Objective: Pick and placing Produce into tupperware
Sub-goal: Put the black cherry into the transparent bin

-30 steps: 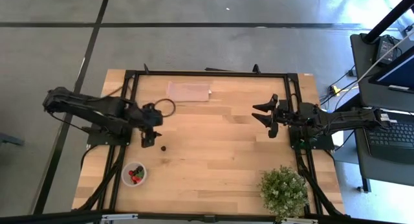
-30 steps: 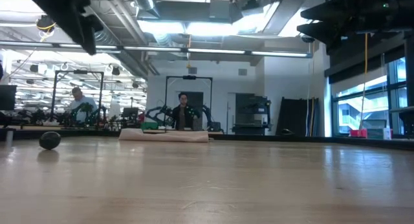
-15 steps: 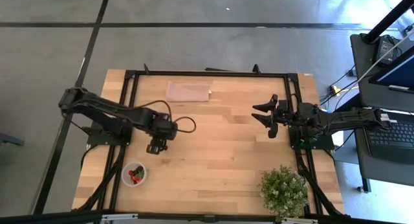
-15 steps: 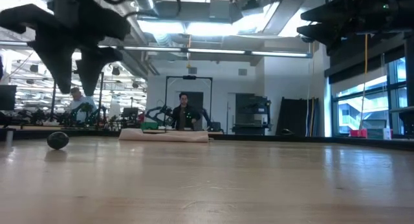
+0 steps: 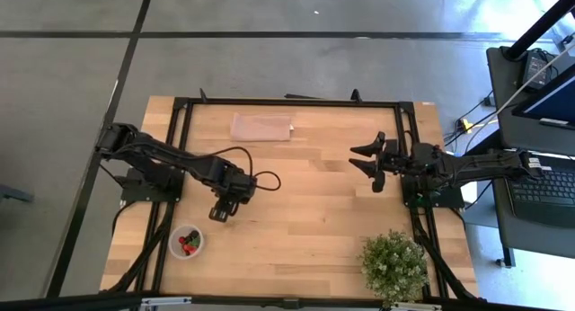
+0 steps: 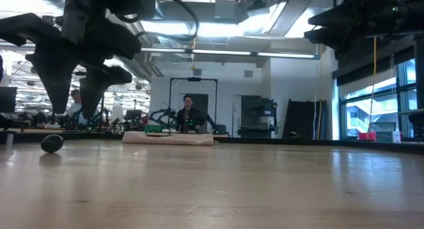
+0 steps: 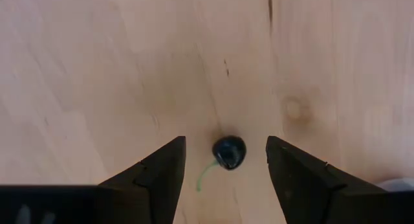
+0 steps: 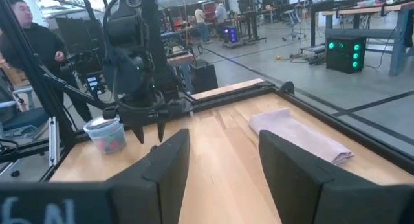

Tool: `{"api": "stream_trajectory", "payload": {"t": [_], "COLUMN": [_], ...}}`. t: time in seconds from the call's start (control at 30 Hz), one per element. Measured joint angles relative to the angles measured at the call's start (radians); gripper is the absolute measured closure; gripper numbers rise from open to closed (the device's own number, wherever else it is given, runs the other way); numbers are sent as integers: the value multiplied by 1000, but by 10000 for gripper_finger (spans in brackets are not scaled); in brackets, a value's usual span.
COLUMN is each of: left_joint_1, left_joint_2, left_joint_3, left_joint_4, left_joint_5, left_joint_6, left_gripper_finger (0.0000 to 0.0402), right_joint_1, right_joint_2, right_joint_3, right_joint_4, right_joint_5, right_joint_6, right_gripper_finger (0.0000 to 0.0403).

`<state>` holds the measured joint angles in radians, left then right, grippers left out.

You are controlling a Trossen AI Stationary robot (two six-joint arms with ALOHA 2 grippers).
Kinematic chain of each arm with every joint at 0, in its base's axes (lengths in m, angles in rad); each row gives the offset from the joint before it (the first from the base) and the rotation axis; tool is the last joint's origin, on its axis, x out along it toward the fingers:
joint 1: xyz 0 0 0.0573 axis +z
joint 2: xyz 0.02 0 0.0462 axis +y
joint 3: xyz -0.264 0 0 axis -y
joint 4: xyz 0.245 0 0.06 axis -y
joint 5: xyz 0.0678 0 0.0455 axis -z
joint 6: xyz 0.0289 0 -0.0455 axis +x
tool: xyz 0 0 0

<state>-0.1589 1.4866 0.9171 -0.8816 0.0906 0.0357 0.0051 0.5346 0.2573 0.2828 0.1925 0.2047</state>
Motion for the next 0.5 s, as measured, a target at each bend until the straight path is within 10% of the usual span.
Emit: {"api": "stream_trajectory", "payload": {"t": [0.5], "left_joint_1": [-34], "left_joint_2": [0], "left_joint_3": [-141], "left_joint_4": [143], "left_joint_5": [3], "left_joint_6": [-86], "left_gripper_finger": [196], "right_joint_1": [0], "right_joint_2": [0], "right_joint_3": [0], "right_joint_4": [-16], "right_joint_5": [0], "right_joint_6": [3], "right_gripper_finger": [215]}}
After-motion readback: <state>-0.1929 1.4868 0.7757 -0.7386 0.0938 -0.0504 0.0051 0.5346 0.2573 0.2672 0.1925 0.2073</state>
